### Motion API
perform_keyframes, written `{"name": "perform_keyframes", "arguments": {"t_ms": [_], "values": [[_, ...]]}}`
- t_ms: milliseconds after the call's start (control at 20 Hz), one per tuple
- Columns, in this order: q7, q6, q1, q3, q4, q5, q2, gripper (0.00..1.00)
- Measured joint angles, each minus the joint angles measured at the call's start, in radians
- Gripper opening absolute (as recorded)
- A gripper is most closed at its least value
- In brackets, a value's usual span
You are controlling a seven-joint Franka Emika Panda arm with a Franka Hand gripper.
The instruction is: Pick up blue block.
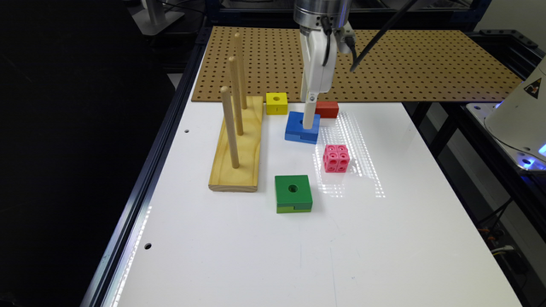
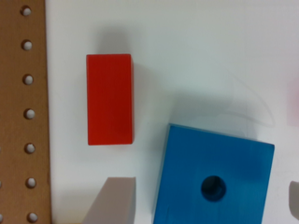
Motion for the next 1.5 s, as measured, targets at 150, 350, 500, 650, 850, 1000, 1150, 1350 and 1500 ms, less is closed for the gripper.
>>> {"name": "perform_keyframes", "arguments": {"t_ms": [150,350,500,650,850,1000,1150,1350,1500], "values": [[0.004,0.0,0.0,0.008,0.023,0.0,0.016,1.0],[0.006,0.0,0.0,0.013,0.046,0.0,0.035,1.0],[0.004,-0.001,-0.004,0.01,0.043,-0.0002,0.039,1.0],[-0.001,-0.001,-0.014,0.008,0.034,-0.0009,0.038,1.0],[-0.004,-0.001,-0.027,0.009,0.024,-0.0025,0.038,1.0],[-0.004,-0.001,-0.027,0.009,0.023,-0.0025,0.038,1.0],[-0.004,-0.001,-0.027,0.011,0.022,-0.0025,0.038,1.0],[-0.002,-0.001,-0.026,0.019,0.02,-0.0025,0.039,1.0],[-0.002,0.0,-0.026,0.021,0.015,-0.0025,0.044,1.0]]}}
